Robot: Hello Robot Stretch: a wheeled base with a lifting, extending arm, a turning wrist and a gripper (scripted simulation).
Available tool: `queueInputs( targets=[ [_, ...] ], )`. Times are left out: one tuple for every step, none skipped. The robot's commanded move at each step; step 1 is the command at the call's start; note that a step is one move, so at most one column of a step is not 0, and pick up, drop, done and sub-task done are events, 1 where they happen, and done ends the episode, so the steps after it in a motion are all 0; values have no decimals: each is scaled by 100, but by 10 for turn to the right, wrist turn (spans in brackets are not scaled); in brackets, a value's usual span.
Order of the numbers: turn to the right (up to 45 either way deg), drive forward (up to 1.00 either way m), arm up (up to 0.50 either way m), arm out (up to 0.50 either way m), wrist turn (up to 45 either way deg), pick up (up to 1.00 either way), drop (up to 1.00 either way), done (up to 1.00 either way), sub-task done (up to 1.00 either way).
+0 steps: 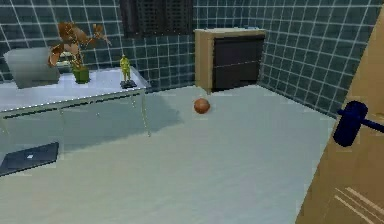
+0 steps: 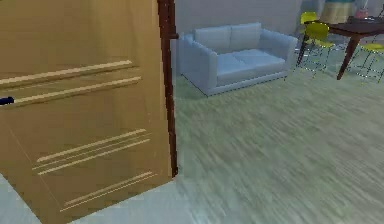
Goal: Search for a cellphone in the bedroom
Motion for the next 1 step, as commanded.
queueInputs(
  targets=[
    [-420,0,0,0,0,0,0,0,0]
  ],
)
